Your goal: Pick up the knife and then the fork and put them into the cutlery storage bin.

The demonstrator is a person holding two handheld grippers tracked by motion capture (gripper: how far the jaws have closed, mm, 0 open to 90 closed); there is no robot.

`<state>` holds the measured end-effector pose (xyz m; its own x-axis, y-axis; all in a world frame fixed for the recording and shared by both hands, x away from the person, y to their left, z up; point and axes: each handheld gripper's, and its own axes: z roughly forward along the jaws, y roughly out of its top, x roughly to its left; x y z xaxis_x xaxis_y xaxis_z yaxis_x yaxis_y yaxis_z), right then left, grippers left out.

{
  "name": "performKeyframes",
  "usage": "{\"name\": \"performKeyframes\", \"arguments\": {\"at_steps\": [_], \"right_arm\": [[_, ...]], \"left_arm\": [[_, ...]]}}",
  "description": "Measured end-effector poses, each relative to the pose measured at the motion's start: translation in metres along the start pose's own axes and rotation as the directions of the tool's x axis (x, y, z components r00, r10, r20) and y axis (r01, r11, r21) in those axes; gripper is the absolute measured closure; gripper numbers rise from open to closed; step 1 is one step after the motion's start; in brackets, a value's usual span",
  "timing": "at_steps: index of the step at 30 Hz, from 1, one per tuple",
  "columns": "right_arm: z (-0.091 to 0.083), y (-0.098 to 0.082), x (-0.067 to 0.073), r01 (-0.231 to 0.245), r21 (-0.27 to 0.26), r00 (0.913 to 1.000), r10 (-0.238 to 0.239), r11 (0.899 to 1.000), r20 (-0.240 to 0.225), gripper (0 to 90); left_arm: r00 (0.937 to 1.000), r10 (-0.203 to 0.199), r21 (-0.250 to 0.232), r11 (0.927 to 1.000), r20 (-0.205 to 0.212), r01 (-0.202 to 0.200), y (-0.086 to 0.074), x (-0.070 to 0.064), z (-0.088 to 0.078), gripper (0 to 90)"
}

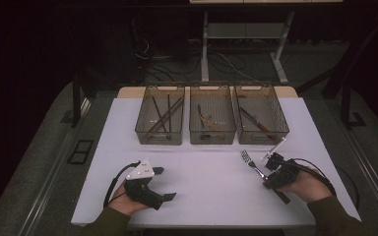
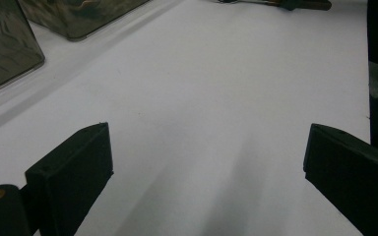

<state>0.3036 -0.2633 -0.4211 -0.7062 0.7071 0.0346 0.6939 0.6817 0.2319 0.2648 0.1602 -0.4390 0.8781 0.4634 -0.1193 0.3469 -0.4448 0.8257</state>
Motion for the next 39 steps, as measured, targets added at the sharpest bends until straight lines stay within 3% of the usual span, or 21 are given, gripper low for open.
{"name": "performKeyframes", "arguments": {"at_steps": [3, 13, 19, 25, 32, 39], "right_arm": [[0.0, 0.003, 0.002, 0.012, 0.02, 0.9997, -0.013, 1.0, 0.023, 64.9], [0.0, 0.006, 0.004, 0.024, 0.042, 0.9994, -0.025, 0.999, 0.023, 77.0], [0.0, 0.006, 0.004, 0.033, 0.041, 0.9992, -0.034, 0.999, 0.02, 77.2], [-0.001, 0.001, -0.001, 0.041, 0.008, 0.9991, -0.041, 0.999, -0.013, 77.2], [-0.006, -0.002, -0.008, 0.034, -0.048, 0.9994, -0.033, 0.998, 0.008, 77.2], [-0.012, -0.005, -0.015, 0.023, -0.126, 0.9997, -0.024, 0.992, -0.002, 77.1]], "left_arm": [[1.0, 0.0, 0.001, 1.0, 0.002, 0.0, 0.0, -0.001, 0.0, 3.9], [1.0, 0.001, 0.004, 1.0, 0.001, -0.001, 0.0, 0.0, 0.0, 3.9], [1.0, 0.001, 0.003, 1.0, -0.001, -0.001, 0.0, 0.0, 0.0, 4.0], [1.0, 0.001, -0.002, 1.0, -0.001, -0.001, 0.0, 0.0, -0.001, 4.0], [1.0, 0.003, 0.0, 1.0, -0.001, -0.003, 0.0, 0.0, -0.001, 4.0], [1.0, 0.002, -0.001, 1.0, 0.0, -0.002, 0.0, 0.0, -0.001, 4.0]]}}
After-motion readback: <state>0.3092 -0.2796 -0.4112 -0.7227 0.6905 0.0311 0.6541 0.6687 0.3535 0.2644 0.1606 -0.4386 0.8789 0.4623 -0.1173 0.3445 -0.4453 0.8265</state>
